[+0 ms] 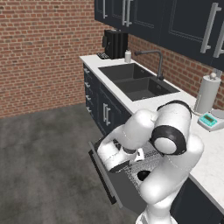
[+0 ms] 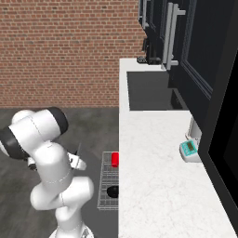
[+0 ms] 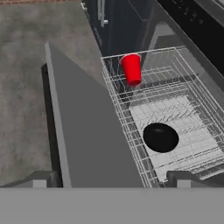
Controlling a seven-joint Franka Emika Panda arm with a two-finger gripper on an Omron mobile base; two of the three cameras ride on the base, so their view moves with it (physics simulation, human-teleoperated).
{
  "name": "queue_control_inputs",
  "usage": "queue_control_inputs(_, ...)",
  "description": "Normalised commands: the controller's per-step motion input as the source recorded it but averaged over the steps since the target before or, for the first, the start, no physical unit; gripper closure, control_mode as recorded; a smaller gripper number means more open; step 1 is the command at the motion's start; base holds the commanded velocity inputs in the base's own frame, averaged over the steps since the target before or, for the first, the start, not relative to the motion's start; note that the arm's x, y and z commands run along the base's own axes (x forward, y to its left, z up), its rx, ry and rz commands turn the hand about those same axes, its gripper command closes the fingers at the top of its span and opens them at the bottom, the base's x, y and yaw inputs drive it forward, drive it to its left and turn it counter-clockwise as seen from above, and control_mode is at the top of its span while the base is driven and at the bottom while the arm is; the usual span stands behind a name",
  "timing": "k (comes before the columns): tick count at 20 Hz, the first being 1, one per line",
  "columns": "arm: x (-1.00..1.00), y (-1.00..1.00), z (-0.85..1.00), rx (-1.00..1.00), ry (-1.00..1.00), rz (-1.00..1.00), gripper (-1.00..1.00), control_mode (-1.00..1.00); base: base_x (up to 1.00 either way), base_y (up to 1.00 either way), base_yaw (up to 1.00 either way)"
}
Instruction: Pick up the cup and bowl from the counter, place them in the dishwasher, and close the dishwasher door.
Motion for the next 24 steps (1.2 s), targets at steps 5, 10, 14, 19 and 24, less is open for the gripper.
queue_control_inputs(5,0.00,0.76,1.00,-0.01,0.00,0.05,-1.00,-1.00,0.00,0.00,0.00)
queue_control_inputs(10,0.00,0.77,0.88,-0.11,0.03,0.02,-1.00,-1.00,0.00,0.00,0.00)
queue_control_inputs(14,0.00,0.74,0.20,-0.29,0.09,0.00,-1.00,-1.00,0.00,0.00,0.00)
queue_control_inputs(19,0.00,0.77,-0.10,-0.47,0.03,0.00,-1.00,-1.00,0.00,0.00,0.00)
queue_control_inputs(24,0.00,0.84,-0.23,-0.57,0.00,0.00,-1.00,-1.00,0.00,0.00,0.00)
